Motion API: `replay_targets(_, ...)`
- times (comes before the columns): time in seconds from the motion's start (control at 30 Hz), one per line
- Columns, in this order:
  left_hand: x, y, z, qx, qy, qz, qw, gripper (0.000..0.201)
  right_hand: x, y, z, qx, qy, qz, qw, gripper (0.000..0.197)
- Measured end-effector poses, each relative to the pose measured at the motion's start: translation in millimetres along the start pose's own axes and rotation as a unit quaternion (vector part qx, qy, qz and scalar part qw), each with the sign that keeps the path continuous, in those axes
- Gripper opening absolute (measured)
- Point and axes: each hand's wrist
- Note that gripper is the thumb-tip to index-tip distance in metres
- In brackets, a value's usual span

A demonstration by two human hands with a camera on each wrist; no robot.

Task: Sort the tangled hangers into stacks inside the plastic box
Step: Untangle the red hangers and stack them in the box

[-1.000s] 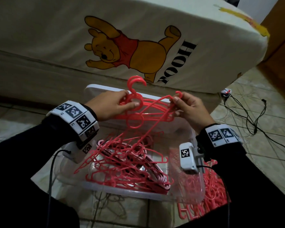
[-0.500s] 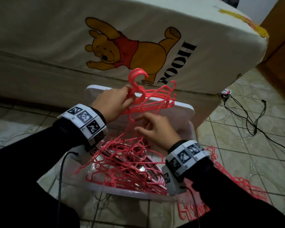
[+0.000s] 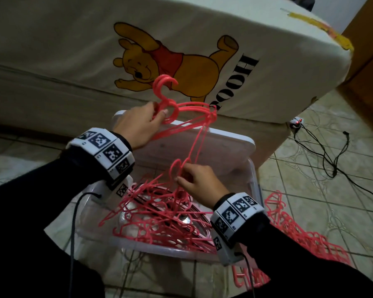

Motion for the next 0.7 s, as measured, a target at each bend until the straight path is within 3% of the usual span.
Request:
replay_targets(0.17, -4, -10, -14, -0.036, 0.001, 0.020, 0.999, 0.037, 8, -1, 8, 0.073, -0.002, -0.087, 0.994, 0.021)
replay_targets(0.3, -3, -11, -15, -0.048, 0.031, -0.003, 0.998, 0.031, 8, -17, 10, 0.089, -0.006, -0.103, 0.991, 0.016)
replay_targets(0.43, -1, -9, -10, -0.046, 0.063, -0.063, 0.995, 0.033, 5, -40, 11, 0.055, -0.023, -0.022, 0.998, 0.022)
replay_targets(0.63, 9, 0, 5, 0.001, 0.101, -0.170, 0.980, 0.024, -2, -66, 8, -0.025, -0.047, 0.096, 0.994, 0.012)
replay_targets(0.7, 11, 2, 10, 0.016, 0.117, -0.200, 0.973, 0.032, -3, -70, 5, -0.043, -0.059, 0.131, 0.989, 0.013)
Point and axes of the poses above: each hand's wrist, its own x-axis away from the middle knuckle, its own y-axis out of the palm, z = x × y, and after that the axes turned 12 degrees about y, right-handed
